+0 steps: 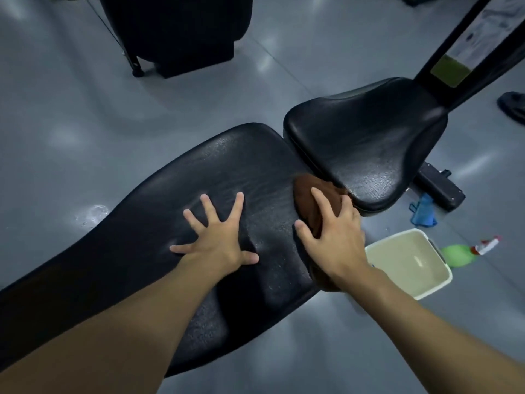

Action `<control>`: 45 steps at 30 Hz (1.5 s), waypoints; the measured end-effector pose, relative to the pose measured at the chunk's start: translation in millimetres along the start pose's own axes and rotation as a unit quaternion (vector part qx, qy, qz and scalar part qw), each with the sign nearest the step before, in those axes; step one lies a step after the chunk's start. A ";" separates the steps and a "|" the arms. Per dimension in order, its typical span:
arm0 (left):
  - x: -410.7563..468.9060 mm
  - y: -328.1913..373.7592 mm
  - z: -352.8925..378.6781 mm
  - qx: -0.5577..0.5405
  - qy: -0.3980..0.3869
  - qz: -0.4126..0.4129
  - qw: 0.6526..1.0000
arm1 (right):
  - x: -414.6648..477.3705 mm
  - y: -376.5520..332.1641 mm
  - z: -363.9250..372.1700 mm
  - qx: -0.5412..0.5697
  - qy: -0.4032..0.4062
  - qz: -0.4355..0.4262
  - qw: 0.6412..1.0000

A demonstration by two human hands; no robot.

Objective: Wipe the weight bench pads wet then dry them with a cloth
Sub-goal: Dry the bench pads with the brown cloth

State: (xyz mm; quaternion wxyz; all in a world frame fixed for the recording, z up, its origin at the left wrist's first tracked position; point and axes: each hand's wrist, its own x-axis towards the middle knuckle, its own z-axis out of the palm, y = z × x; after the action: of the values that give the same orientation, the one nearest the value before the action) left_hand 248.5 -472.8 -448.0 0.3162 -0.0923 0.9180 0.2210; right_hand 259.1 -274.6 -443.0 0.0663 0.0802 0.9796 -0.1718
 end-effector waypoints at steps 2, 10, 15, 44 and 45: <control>3.5 1.1 0.6 -0.002 -0.003 -0.003 1.000 | 8.8 6.1 -7.9 -0.003 -0.023 -0.015 1.000; 18.1 -0.5 -15.4 0.025 0.005 -0.007 1.000 | 34.9 -4.9 -19.0 -0.043 -0.071 -0.057 0.995; 62.8 4.4 -63.5 0.039 0.080 0.023 0.996 | 39.2 -7.3 -20.3 -0.050 -0.072 -0.050 0.995; 76.8 -0.2 -66.7 0.038 0.057 0.026 0.997 | 124.1 -93.7 10.1 -0.118 0.045 -0.045 0.991; 74.1 -6.2 -72.2 0.041 0.062 0.029 0.997 | 119.9 -83.5 9.7 -0.130 0.045 -0.076 0.988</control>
State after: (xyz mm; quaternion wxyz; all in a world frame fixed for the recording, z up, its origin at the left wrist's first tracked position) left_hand 153.4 -514.1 -445.5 0.2557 -0.0664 0.9465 0.1855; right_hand 127.8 -339.4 -443.6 0.0188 0.0035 0.9988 -0.0442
